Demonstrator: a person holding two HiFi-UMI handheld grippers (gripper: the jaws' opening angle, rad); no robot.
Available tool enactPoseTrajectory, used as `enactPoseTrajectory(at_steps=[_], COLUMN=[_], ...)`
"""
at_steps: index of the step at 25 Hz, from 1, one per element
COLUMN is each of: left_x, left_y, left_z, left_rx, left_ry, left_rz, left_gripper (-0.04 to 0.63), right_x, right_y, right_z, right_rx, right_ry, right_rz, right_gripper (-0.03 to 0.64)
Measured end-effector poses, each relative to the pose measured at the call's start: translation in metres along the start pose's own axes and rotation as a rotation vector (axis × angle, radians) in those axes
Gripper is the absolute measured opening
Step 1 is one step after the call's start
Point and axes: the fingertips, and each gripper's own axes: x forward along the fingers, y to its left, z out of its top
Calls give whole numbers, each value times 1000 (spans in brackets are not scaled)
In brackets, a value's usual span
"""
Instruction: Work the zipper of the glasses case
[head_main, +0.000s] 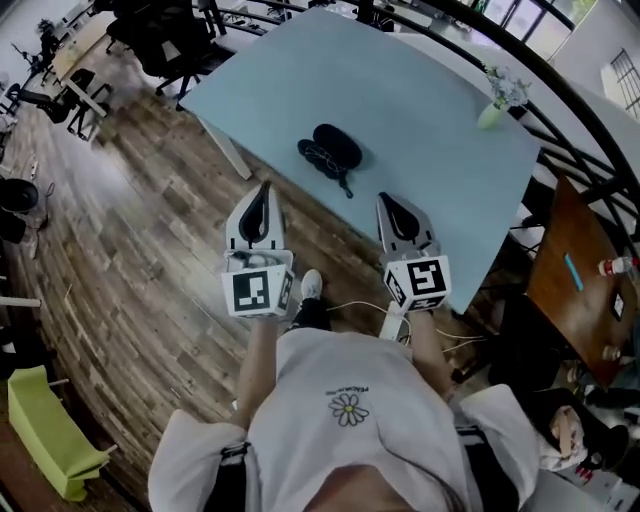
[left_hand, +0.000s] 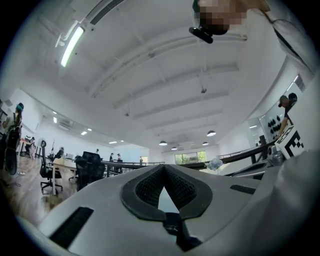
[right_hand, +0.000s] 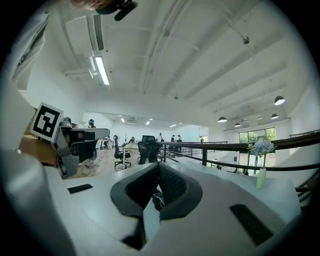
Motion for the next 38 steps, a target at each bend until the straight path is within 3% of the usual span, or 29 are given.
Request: enactPoseTrajectory(at_steps=[4, 10, 15, 24, 28, 30, 33, 37, 38], left_x=[59, 109, 128, 154, 160, 166, 190, 229, 237], left_y=[41, 66, 63, 55, 49, 39, 12, -20, -28], left_z=[-14, -47, -69, -83, -99, -112, -121, -136, -146], left_rx=[-10, -40, -46, -32, -18, 0, 74, 133, 169], left_ry=[5, 51, 96, 120, 178, 210, 229, 256, 280], left_rz=[-71, -137, -182, -180, -195, -241, -380, -545, -594], left_gripper=[9, 9, 9, 9, 9, 9, 18, 149, 155], right_x=[65, 119, 132, 148, 155, 155, 150, 144, 143], right_y=[-7, -13, -23, -46, -56, -60, -61, -62, -62], right_z=[5, -1, -15, -30, -46, -54, -61, -72, -75], right_rx=[1, -4, 3, 10, 31, 41, 67, 96, 102], right_ry=[20, 53, 101, 124, 155, 169, 179, 197, 202], right_rz=[-62, -107, -127, -113, -108, -109, -114, -115, -116], right_gripper=[8, 8, 8, 8, 8, 8, 8, 8, 8])
